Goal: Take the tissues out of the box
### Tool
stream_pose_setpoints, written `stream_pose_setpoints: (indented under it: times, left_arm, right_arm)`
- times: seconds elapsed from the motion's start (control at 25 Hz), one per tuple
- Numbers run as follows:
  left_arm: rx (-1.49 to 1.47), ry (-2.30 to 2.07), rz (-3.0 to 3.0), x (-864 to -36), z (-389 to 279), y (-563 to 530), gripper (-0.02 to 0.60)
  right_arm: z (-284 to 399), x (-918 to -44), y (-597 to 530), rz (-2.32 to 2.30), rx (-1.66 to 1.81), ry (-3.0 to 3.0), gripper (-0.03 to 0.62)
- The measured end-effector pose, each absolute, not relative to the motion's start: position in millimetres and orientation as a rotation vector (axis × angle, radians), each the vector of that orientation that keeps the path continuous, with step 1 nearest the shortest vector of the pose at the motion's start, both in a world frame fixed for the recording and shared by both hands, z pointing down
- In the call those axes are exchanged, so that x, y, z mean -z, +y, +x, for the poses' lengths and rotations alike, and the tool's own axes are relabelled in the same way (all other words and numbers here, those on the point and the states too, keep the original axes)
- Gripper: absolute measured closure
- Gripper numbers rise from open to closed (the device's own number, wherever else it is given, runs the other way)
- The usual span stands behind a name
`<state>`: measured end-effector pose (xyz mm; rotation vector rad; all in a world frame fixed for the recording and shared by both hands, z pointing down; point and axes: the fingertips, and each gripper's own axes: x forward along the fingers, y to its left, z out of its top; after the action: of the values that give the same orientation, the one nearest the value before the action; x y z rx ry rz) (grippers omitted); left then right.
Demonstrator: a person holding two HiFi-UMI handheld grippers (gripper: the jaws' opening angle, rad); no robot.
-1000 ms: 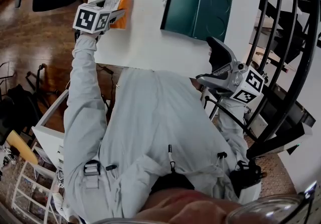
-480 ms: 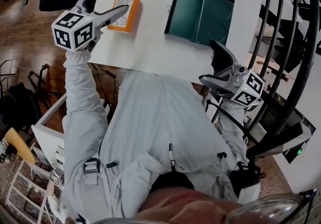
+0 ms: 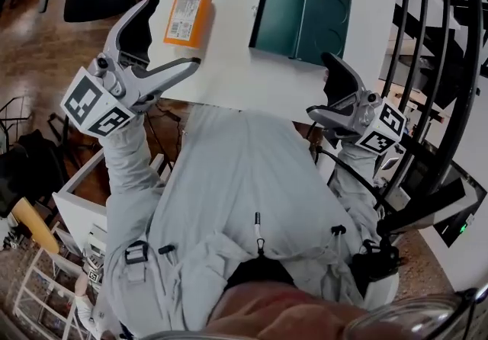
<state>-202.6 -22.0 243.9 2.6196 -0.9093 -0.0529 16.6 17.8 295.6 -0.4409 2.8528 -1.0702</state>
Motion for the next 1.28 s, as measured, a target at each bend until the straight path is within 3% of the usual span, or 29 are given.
stream_pose_setpoints:
  times: [1.28]
  left_arm:
    - [0.058, -0.958, 2.597, -241.8, -211.1, -17.0, 0.028]
  right_arm:
    - [26.1, -284.6, 7.5, -0.505, 1.027, 2.8, 0.031]
